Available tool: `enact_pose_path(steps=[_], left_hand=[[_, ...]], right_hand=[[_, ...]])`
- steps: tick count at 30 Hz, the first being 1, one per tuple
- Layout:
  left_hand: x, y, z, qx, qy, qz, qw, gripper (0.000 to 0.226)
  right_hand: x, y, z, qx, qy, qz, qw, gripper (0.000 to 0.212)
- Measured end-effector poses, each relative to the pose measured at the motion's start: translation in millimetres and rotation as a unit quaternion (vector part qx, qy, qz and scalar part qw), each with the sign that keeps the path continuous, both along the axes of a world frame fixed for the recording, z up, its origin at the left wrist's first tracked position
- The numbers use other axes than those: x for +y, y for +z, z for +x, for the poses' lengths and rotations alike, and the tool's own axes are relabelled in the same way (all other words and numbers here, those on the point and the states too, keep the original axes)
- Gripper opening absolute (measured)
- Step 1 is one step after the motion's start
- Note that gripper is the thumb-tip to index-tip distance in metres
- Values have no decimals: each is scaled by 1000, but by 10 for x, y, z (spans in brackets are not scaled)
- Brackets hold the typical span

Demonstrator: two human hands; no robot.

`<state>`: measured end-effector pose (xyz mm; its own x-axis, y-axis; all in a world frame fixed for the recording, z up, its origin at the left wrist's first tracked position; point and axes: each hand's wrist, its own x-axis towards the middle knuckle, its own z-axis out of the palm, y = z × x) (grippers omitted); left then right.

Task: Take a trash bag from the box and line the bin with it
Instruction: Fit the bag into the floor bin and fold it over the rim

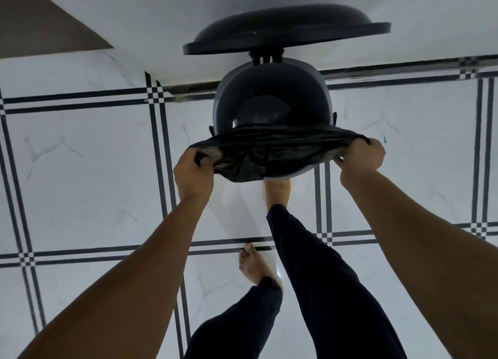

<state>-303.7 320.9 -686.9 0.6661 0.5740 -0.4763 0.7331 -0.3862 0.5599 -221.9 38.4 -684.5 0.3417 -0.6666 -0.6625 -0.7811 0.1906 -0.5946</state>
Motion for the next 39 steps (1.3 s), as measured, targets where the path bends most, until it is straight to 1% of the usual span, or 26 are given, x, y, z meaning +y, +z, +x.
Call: enact_pose_path(steps=[1,2,3,4,7,9,11,13,15,16,18,20,22,24,27,29,30,31,32,33,35,36,37,39], left_hand=[[-55,14,31,-16,40,-53,998,24],[-123,39,73,-32,82,-107,990,20],[-187,59,123,-44,114,-152,981,17],[-252,79,173,-52,128,-174,975,19],[-402,140,258,-59,97,-148,982,44],[-424,137,259,-59,86,-130,986,49],[-382,123,226,-39,71,-100,992,52],[-305,96,155,-14,36,-69,997,58],[-223,95,62,-10,-10,-51,999,63],[-186,104,18,-10,-25,-45,999,68],[-108,99,-50,11,-40,-26,999,78],[-58,82,-72,41,-47,-11,998,82],[-49,40,-54,29,-41,-19,999,76],[-92,4,-8,4,5,-57,998,69],[-191,-30,78,-4,107,-104,989,63],[-218,-27,129,-2,141,-108,984,66],[-223,-1,159,1,141,-98,985,71],[-211,7,182,11,123,-70,990,79],[-193,32,199,30,87,-31,995,87],[-169,56,201,57,45,10,997,96],[-107,101,182,113,-12,64,991,104],[-68,99,173,134,-20,74,988,105],[-43,102,170,147,-17,77,986,106],[-23,96,172,127,10,50,991,105]], right_hand=[[46,49,34,-29,-66,53,996,34],[93,96,69,-48,-104,85,990,35],[135,121,92,-58,-115,98,987,36],[172,136,105,-63,-109,98,987,37],[247,172,127,-74,-101,99,987,37],[255,172,153,-65,-120,121,983,33],[233,153,163,-39,-125,137,982,34],[203,106,134,-4,-71,108,992,33],[177,113,81,38,51,17,998,25],[167,107,52,53,104,-22,993,22],[120,56,6,79,159,-49,983,19],[90,17,11,100,173,-58,978,18],[84,-14,36,121,186,-57,973,25],[104,-11,73,137,185,-57,971,32],[163,39,157,151,187,-57,969,40],[163,64,213,159,181,-41,970,33],[157,71,233,159,172,-29,972,26],[140,77,249,153,170,-26,973,23],[123,93,254,137,187,-41,972,26],[100,111,251,118,225,-73,965,30],[62,147,238,92,322,-149,930,30],[60,153,236,83,353,-176,915,25],[68,160,232,69,368,-188,908,19],[114,152,202,30,379,-168,909,12]])
